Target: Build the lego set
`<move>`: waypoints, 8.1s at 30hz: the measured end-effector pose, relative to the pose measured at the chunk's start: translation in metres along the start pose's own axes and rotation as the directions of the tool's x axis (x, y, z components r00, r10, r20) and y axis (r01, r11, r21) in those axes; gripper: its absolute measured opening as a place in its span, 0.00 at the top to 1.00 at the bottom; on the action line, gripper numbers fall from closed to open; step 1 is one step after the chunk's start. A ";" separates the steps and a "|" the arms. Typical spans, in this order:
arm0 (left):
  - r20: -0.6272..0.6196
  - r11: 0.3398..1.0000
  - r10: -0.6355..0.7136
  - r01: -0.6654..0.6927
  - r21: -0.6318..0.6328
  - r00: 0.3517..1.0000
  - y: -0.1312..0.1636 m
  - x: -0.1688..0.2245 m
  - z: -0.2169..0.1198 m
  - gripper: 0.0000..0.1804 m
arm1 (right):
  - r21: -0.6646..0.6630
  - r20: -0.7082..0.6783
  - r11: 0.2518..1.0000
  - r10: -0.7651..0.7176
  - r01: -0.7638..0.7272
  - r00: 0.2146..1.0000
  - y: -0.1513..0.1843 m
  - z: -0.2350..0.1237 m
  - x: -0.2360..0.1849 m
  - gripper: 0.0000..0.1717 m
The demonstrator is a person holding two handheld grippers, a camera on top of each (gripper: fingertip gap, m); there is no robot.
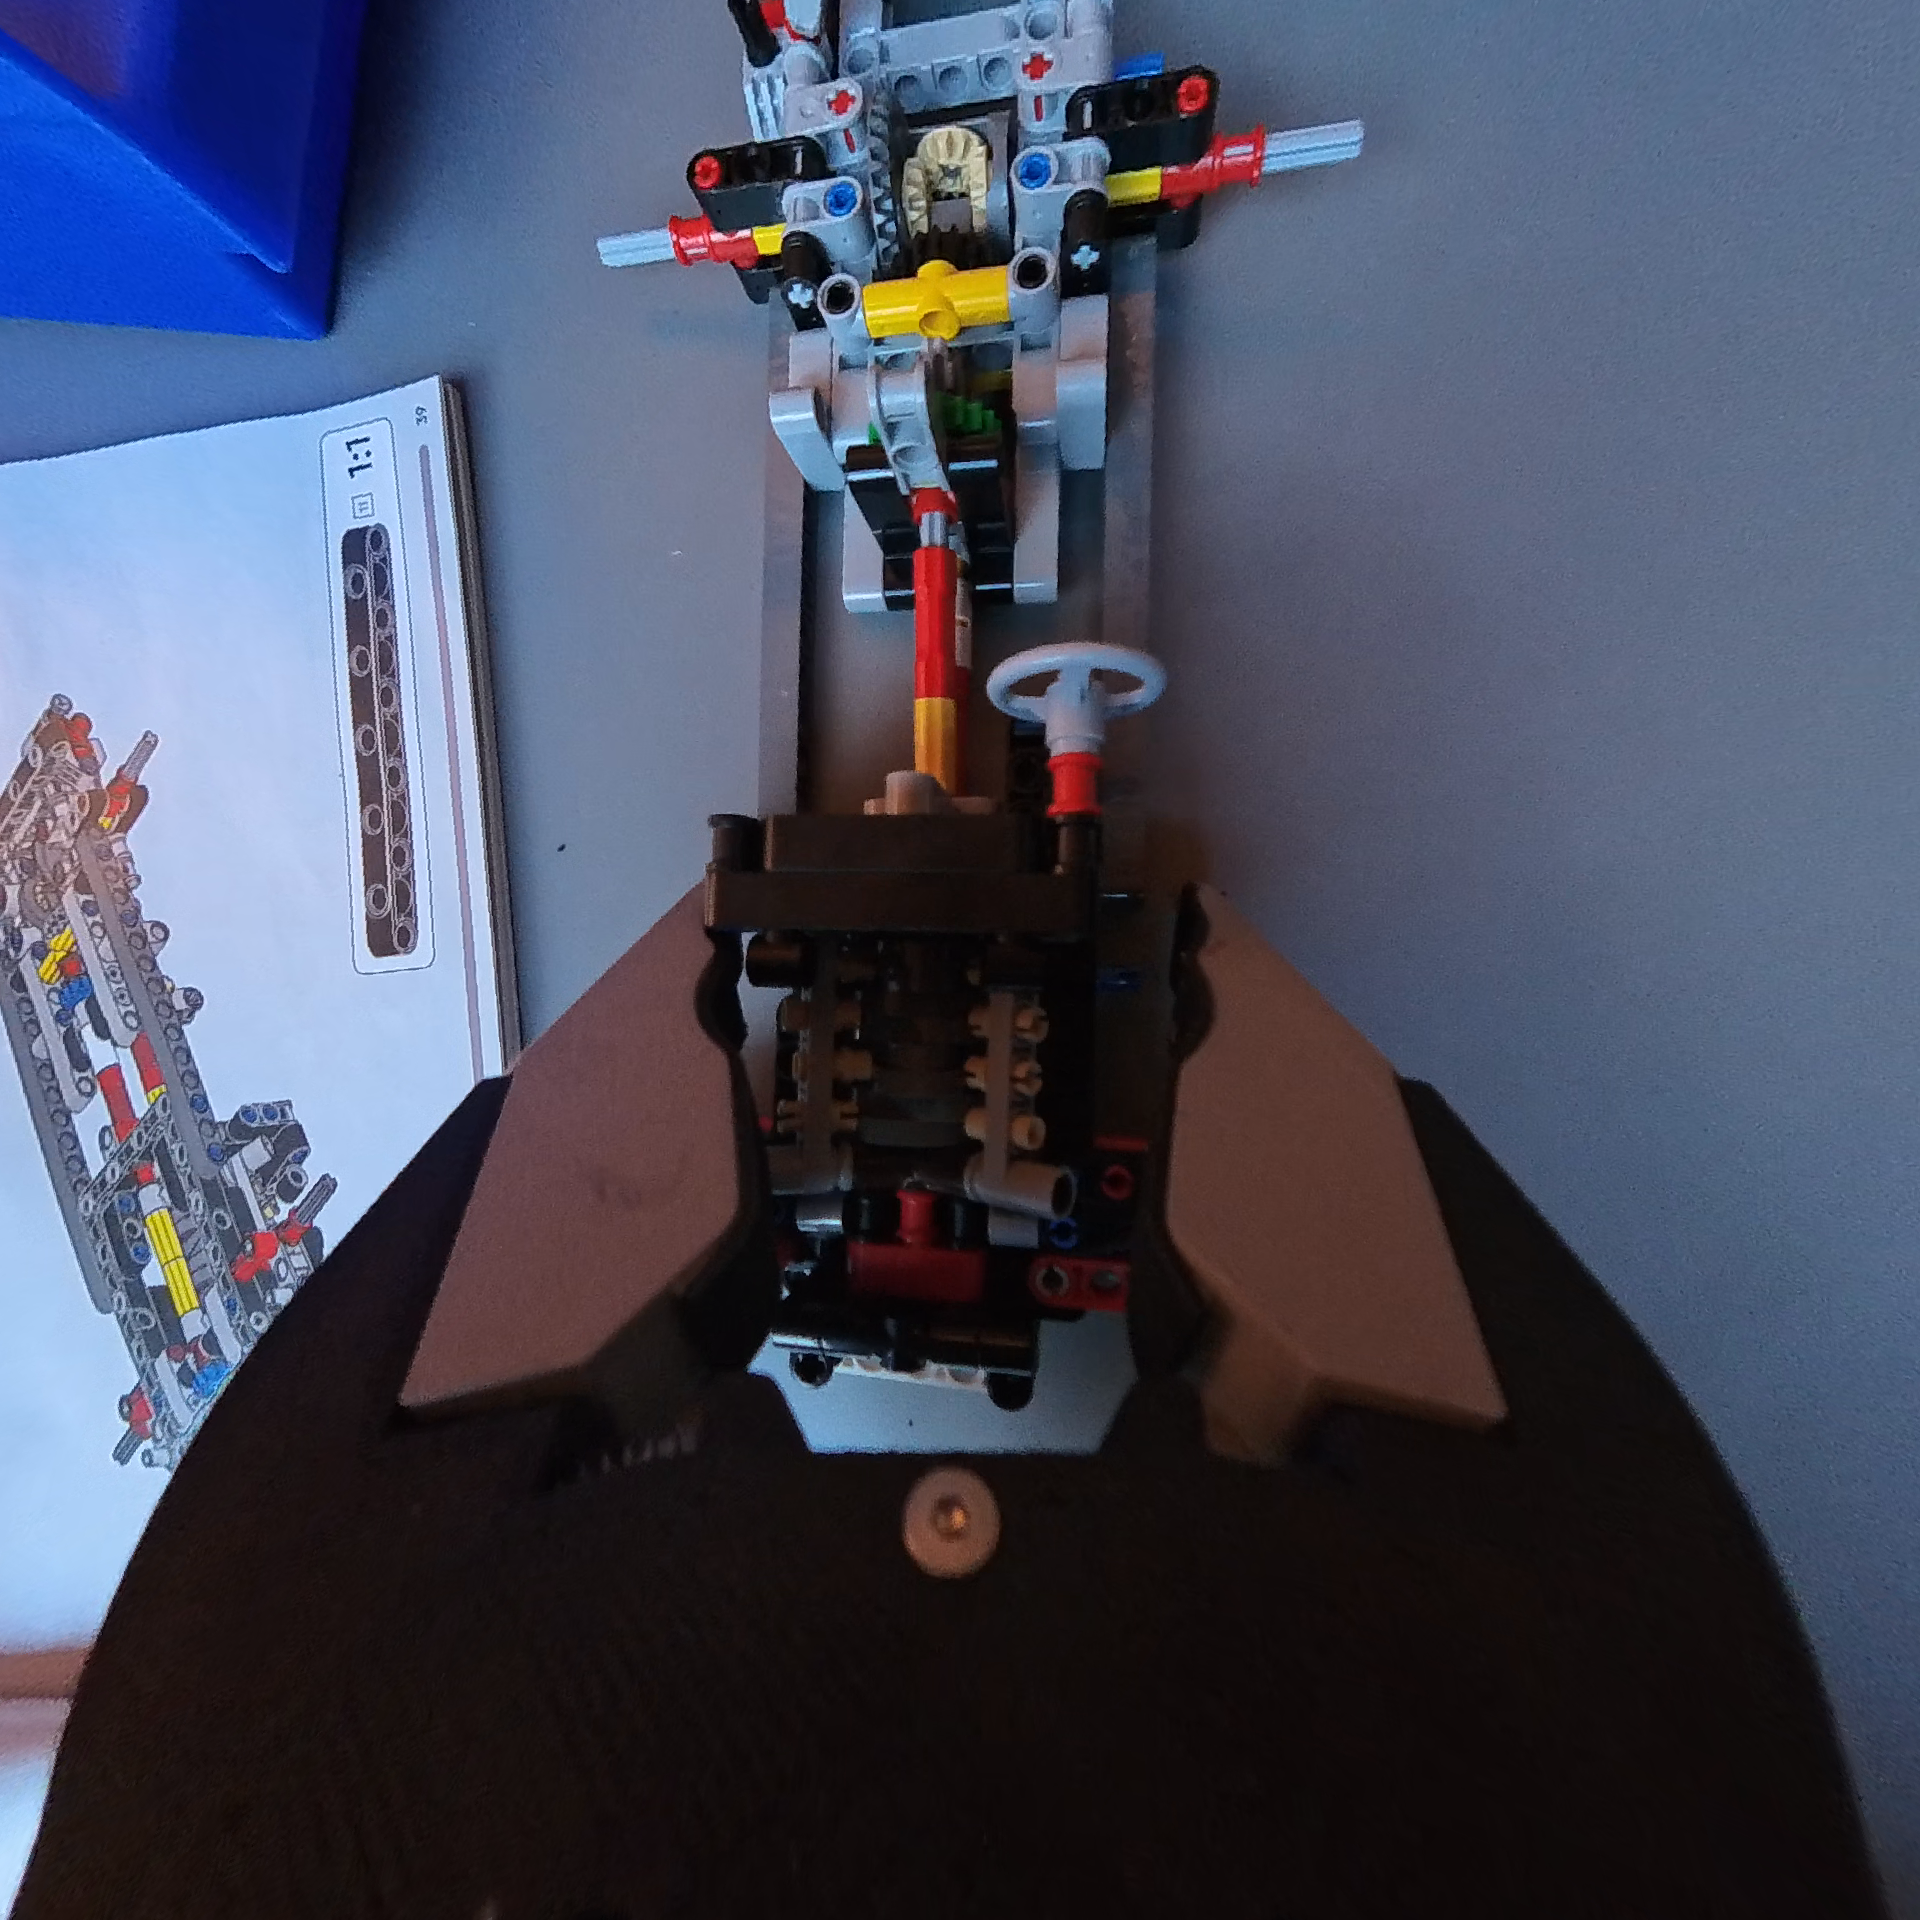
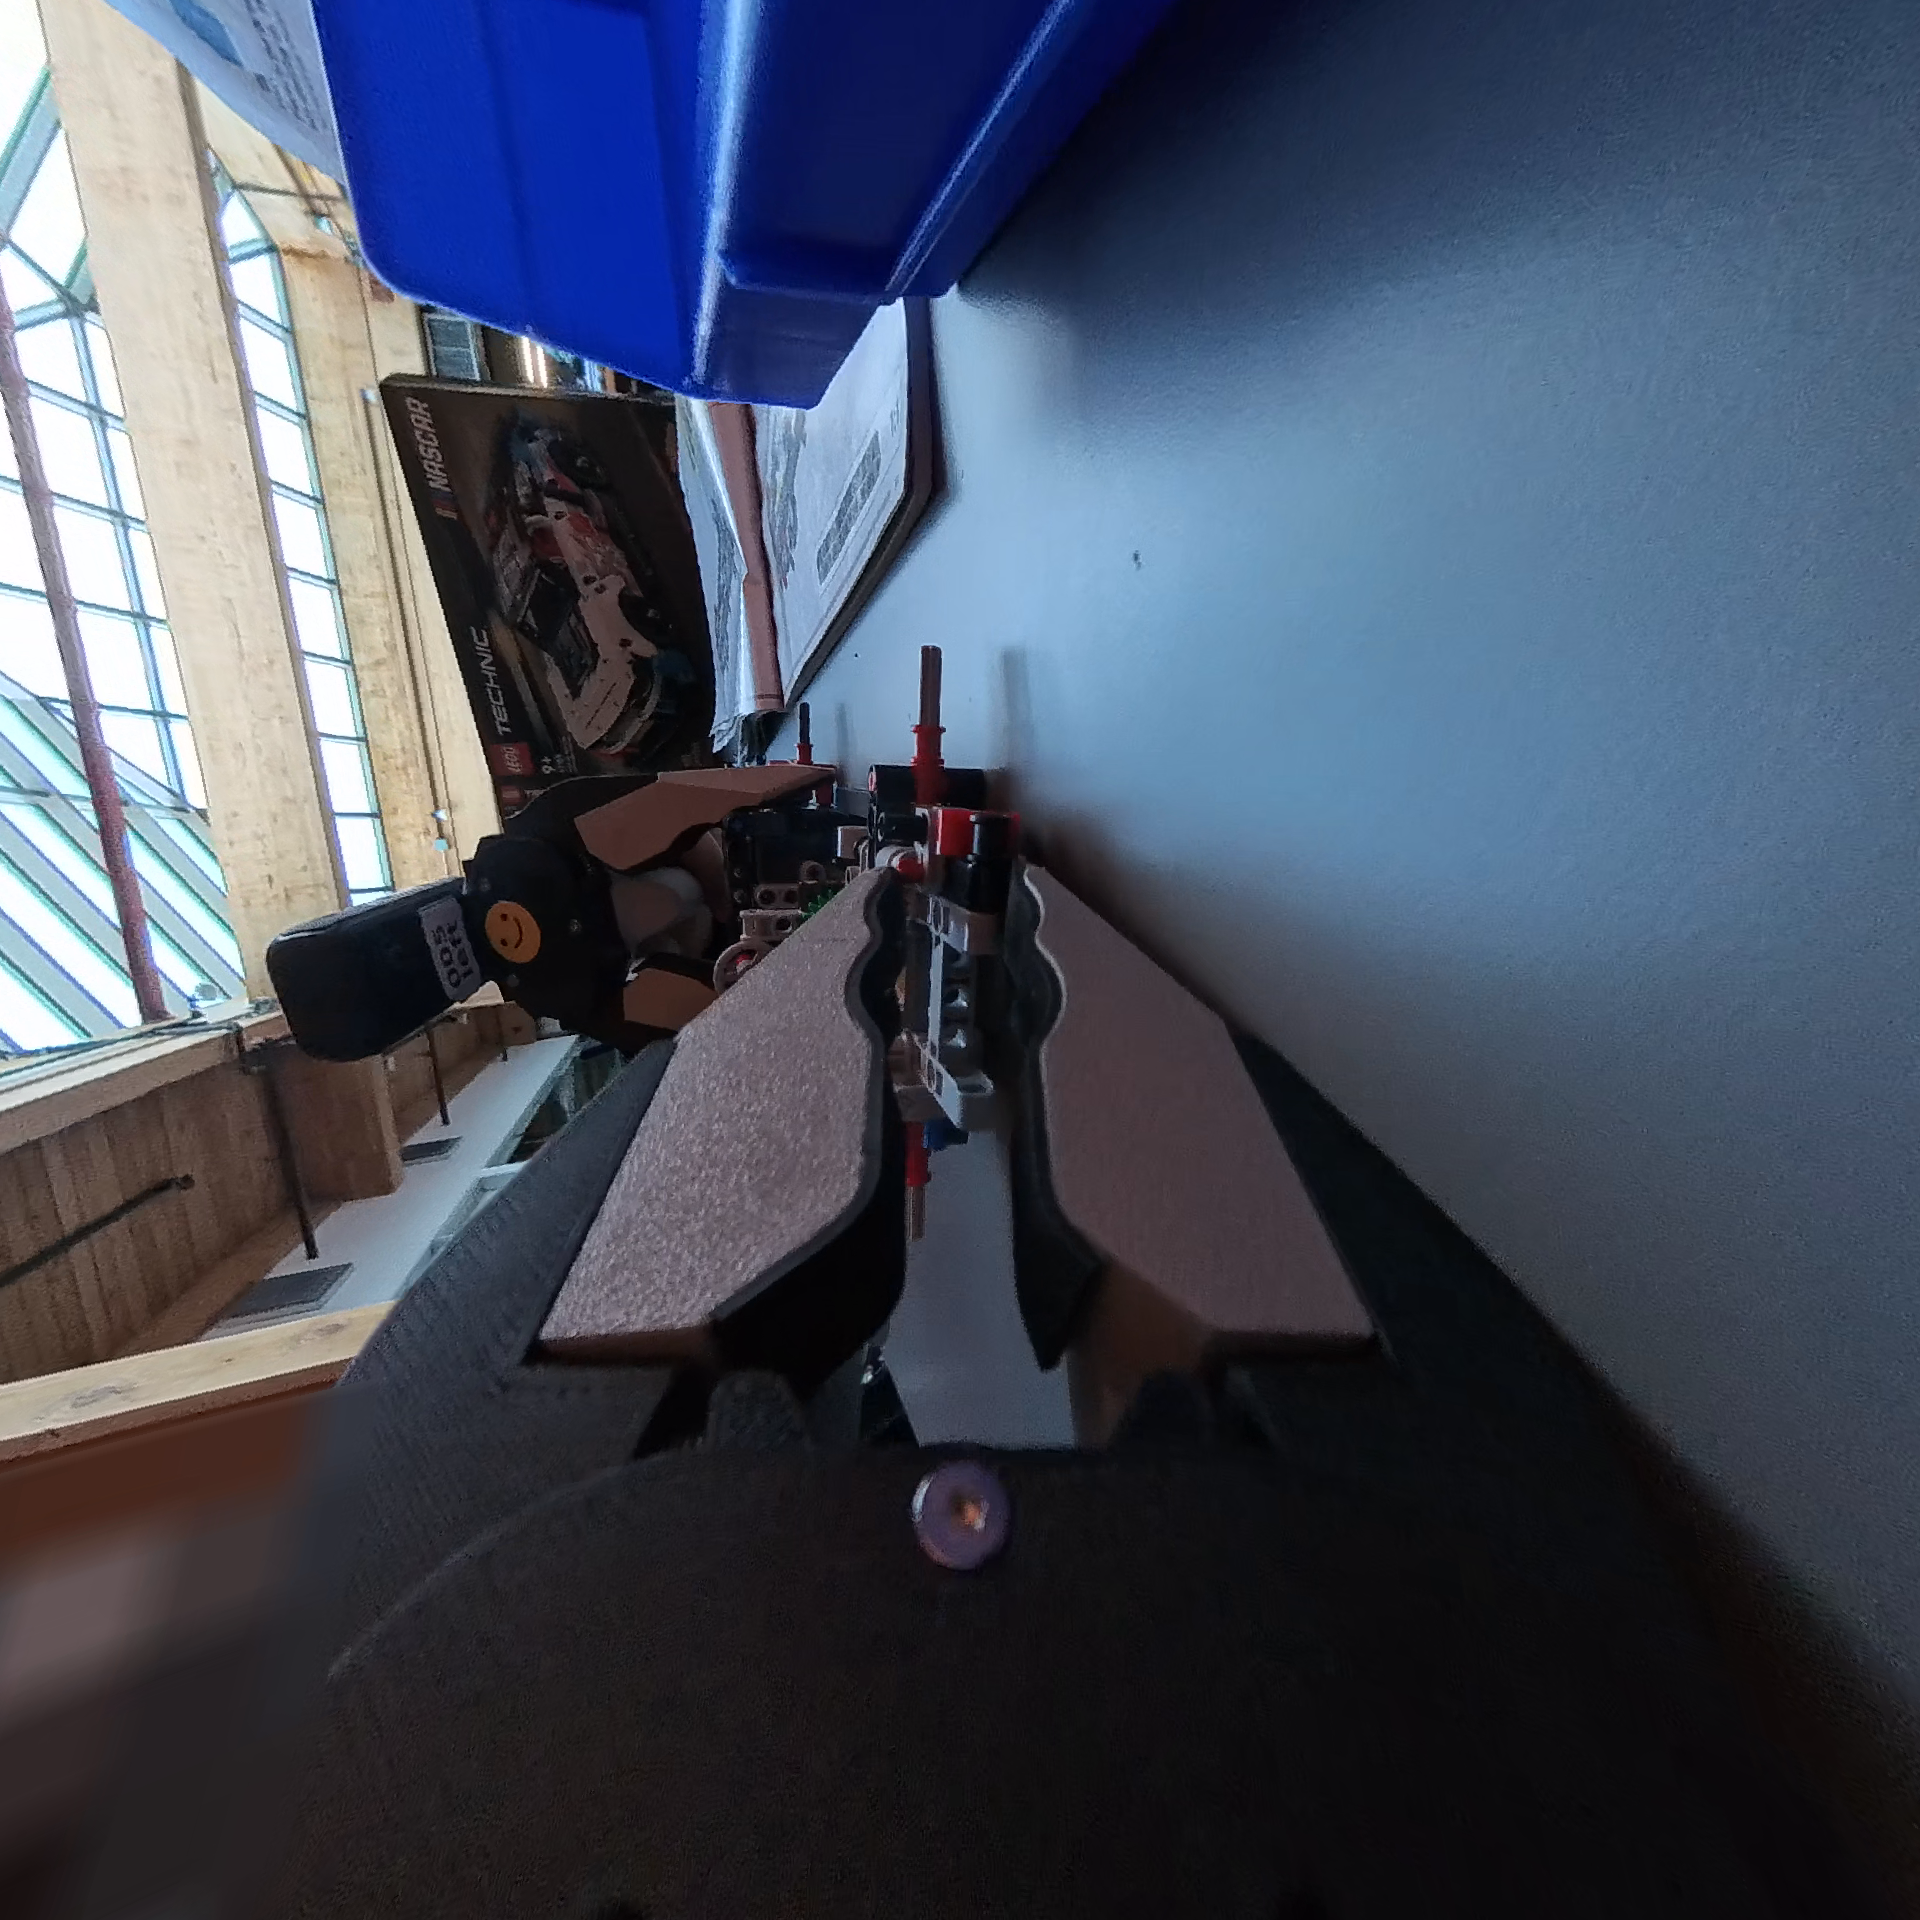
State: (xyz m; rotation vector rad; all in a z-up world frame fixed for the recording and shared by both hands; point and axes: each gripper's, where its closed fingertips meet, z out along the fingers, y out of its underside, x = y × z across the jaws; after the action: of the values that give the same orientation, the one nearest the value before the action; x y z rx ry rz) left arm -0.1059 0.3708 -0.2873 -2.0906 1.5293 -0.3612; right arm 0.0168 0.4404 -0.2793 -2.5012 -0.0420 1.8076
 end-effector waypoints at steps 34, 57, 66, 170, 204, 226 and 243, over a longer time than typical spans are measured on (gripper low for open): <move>0.027 0.997 -0.079 0.078 0.017 0.997 -0.011 -0.003 -0.009 0.55 | 0.151 0.102 0.984 -0.112 0.096 0.988 -0.011 -0.009 -0.016 0.79; 0.335 0.943 -0.324 0.272 0.193 0.885 0.179 0.016 -0.198 0.61 | 0.030 -0.235 0.170 -0.957 0.985 0.172 0.123 0.063 -0.145 0.84; 0.273 0.857 -0.435 0.301 0.418 0.858 0.189 0.005 -0.198 0.69 | -0.251 0.005 0.035 -0.999 0.967 0.038 0.210 0.190 -0.124 0.82; 0.411 0.958 -0.182 0.068 0.277 0.893 0.168 0.030 -0.168 0.86 | 0.069 0.281 0.306 -0.919 0.949 0.276 0.183 0.271 -0.183 0.98; 0.304 0.932 -0.206 0.093 0.349 0.930 0.156 0.043 -0.164 0.92 | -0.345 0.405 0.823 -0.302 0.451 0.863 0.196 0.293 -0.159 0.95; -0.217 0.821 -0.384 0.440 0.364 0.897 0.167 0.066 -0.164 0.92 | -0.276 0.307 0.545 -0.731 0.792 0.610 0.202 0.291 -0.147 0.94; 0.323 0.908 -0.252 0.107 0.405 0.912 0.157 0.027 -0.171 0.92 | -0.230 0.371 0.705 -0.574 0.671 0.730 0.188 0.287 -0.159 0.90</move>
State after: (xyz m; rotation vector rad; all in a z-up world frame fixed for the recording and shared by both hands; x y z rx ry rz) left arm -0.3088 0.2662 -0.2346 -1.8628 0.9570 -0.2830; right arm -0.3078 0.2528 -0.2298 -1.9737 -1.1856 1.8962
